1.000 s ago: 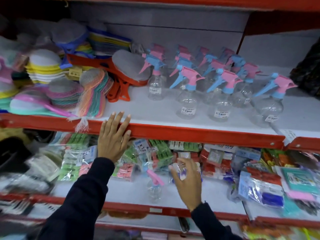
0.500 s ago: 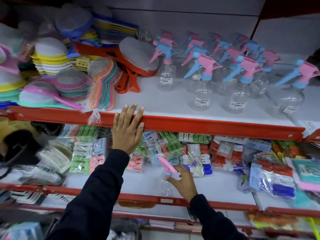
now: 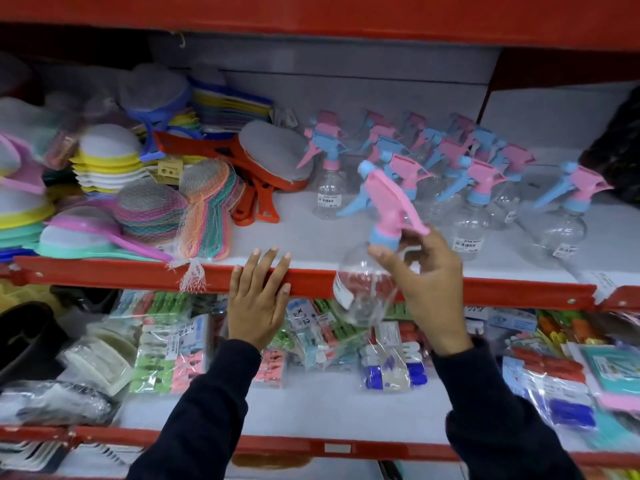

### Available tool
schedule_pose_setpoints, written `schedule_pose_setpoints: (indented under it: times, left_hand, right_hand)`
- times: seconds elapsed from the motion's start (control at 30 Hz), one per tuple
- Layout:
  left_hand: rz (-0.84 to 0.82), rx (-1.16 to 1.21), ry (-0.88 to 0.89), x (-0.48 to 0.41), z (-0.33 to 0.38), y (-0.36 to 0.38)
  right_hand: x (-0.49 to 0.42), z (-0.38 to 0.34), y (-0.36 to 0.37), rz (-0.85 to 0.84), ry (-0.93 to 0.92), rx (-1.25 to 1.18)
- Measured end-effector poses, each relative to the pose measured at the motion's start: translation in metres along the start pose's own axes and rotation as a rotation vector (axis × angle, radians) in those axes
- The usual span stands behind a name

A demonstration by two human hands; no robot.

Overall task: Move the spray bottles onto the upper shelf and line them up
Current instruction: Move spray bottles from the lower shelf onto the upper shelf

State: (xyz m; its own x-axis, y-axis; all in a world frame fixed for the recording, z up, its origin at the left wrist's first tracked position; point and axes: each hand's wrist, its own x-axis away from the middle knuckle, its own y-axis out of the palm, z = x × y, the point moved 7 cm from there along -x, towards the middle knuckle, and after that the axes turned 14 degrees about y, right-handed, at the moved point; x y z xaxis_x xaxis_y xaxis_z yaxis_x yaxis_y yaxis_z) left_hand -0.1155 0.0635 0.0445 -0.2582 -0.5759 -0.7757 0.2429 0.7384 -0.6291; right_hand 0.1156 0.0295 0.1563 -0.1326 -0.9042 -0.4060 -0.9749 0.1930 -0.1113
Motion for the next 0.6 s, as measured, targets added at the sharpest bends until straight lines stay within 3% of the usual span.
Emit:
schedule_pose_setpoints:
  times: [0.17, 0.6]
  left_hand:
    - [-0.05, 0.019, -0.008, 0.001, -0.002, 0.002]
    - [-0.026, 0.015, 0.023, 0.001, -0.004, 0.006]
  right_hand:
    - [-0.051, -0.013, 0.029, 0.166, -0.025, 0.028]
    - [-0.083, 0.032, 0.083, 0.329, -0.002, 0.239]
